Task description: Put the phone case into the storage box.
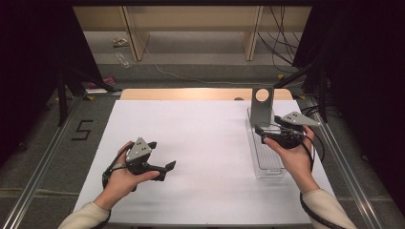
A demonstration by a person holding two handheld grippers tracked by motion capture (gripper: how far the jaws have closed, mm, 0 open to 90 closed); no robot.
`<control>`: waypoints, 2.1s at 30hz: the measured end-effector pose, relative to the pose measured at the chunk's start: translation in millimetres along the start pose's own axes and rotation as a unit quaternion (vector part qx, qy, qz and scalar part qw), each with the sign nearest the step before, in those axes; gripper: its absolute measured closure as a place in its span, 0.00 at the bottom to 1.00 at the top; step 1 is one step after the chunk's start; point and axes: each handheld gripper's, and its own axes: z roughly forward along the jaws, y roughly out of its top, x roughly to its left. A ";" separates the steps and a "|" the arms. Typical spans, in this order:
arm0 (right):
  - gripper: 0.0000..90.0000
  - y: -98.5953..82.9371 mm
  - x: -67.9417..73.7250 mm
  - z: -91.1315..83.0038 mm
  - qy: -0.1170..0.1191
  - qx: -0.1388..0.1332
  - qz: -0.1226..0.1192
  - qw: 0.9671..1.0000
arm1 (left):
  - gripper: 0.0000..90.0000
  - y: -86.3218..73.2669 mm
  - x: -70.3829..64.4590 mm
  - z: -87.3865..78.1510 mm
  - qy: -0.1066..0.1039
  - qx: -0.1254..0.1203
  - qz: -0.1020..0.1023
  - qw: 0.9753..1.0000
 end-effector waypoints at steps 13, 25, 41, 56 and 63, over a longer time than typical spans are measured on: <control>0.18 -9.2 9.6 -13.4 0.020 -0.001 -0.008 1.000 | 0.03 1.2 -1.8 -1.2 -0.002 -0.004 0.002 1.000; 0.18 -21.5 19.0 -27.7 0.044 -0.003 -0.019 0.999 | 0.03 2.1 -3.6 -2.1 -0.002 -0.007 0.002 1.000; 0.18 -44.0 25.0 -45.1 0.061 -0.003 -0.025 0.998 | 0.03 -1.7 -2.9 -9.9 0.001 -0.011 0.000 1.000; 0.18 -54.9 24.2 -52.6 0.062 -0.015 -0.026 0.998 | 0.03 -4.8 -2.1 -10.0 0.003 -0.013 -0.001 1.000; 0.18 -56.2 26.0 -53.4 0.060 -0.025 -0.026 0.998 | 0.04 -5.4 -2.0 -8.9 0.004 -0.012 -0.001 1.000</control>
